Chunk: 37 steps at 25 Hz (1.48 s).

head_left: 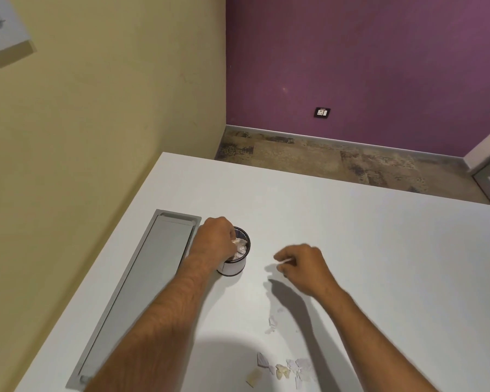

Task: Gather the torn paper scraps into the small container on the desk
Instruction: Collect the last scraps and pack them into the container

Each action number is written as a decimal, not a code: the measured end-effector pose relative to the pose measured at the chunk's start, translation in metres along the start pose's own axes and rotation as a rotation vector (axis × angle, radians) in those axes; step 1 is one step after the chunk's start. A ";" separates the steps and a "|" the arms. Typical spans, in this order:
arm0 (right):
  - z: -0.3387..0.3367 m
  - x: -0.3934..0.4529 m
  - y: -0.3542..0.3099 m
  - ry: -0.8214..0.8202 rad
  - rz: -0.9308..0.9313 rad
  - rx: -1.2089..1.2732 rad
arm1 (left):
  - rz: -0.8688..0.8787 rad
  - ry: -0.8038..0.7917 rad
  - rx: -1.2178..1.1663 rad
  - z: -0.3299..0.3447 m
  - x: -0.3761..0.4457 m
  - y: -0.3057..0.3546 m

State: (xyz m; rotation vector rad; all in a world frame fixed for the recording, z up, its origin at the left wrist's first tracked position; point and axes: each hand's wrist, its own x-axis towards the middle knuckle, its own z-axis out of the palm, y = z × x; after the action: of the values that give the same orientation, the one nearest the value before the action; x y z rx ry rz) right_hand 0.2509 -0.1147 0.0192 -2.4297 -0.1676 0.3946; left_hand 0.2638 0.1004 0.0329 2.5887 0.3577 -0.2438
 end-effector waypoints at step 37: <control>0.057 -0.123 0.093 -0.270 -0.134 -0.354 | 0.300 -0.424 0.129 0.146 -0.161 0.002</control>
State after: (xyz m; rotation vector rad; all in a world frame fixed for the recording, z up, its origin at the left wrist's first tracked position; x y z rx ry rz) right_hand 0.1176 -0.1793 -0.0524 -2.6787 -0.5571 0.6800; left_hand 0.0964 -0.0084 -0.0522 2.5809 -0.2029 -0.7079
